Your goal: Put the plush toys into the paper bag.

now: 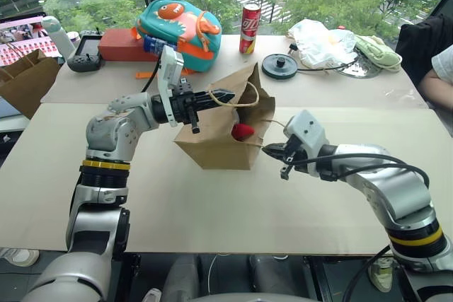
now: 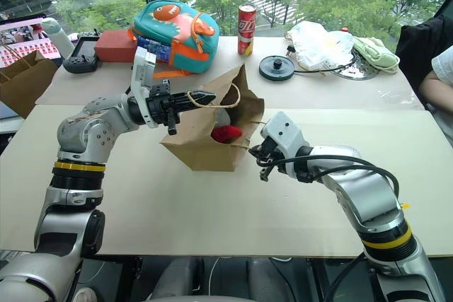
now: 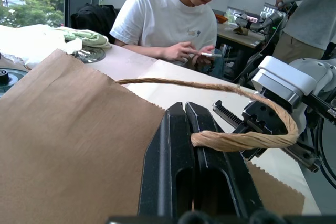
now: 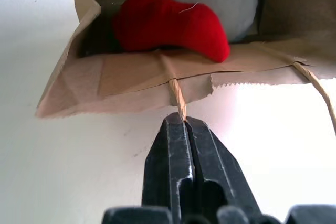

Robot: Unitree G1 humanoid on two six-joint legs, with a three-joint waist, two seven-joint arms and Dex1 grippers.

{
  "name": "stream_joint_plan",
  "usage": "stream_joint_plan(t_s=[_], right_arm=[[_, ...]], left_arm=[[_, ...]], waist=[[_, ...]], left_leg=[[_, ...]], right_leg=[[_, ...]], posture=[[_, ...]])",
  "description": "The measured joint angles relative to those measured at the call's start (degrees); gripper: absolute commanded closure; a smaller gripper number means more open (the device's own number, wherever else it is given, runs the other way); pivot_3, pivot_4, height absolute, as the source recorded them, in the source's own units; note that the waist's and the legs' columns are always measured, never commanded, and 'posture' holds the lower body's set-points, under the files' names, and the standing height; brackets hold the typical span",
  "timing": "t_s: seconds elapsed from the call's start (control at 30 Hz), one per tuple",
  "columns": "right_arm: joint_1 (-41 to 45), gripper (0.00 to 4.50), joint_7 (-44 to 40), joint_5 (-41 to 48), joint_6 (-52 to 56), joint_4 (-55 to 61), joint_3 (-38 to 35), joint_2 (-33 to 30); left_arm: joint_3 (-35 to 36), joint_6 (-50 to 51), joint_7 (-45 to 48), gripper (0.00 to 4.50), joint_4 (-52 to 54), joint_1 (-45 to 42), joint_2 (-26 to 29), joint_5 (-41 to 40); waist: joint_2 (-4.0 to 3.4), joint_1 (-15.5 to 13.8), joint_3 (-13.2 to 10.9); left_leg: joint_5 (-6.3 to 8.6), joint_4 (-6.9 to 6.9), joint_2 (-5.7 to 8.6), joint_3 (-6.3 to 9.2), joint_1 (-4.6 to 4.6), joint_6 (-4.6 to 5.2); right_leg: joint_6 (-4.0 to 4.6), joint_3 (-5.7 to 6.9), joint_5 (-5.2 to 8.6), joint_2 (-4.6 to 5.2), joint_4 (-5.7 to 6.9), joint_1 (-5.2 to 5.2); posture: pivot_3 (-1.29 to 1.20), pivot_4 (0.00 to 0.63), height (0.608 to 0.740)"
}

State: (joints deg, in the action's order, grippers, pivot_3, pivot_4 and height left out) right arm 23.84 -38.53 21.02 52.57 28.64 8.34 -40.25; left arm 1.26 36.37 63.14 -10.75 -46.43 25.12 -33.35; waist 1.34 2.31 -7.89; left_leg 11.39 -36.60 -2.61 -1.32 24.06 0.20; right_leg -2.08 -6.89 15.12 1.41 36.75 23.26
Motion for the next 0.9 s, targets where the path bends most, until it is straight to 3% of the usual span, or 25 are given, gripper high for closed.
stream_joint_plan(t_s=[0.4,0.7,0.9], right_arm=[[-0.2,4.48,-0.7,0.3,-0.4,0.1,-0.3,-0.8],[3.0,4.48,1.4,6.9,3.5,5.4,-10.0,0.4],[7.9,4.48,5.7,6.3,8.4,9.2,-5.8,0.5]], left_arm=[[0.0,0.0,0.0,4.50,0.0,0.0,0.0,0.0],[0.1,-0.5,-1.2,4.50,0.0,0.0,-1.5,0.0],[3.2,-1.2,-9.1,4.50,2.0,3.4,-5.4,-0.4]], waist=[[0.00,0.0,0.0],[0.00,-0.1,0.0],[-0.01,0.3,0.0]], left_leg=[[0.00,0.00,0.00,0.00,0.00,0.00],[0.00,0.00,0.00,0.01,0.01,0.00],[0.00,0.00,-0.04,0.02,-0.04,0.00]], right_leg=[[0.00,0.00,0.00,0.00,0.00,0.00],[0.00,0.01,0.00,0.00,0.00,0.00],[0.01,-0.02,0.00,-0.02,0.03,0.00]], posture=[[0.00,0.150,0.733],[0.00,0.150,0.733],[0.00,0.150,0.733]])
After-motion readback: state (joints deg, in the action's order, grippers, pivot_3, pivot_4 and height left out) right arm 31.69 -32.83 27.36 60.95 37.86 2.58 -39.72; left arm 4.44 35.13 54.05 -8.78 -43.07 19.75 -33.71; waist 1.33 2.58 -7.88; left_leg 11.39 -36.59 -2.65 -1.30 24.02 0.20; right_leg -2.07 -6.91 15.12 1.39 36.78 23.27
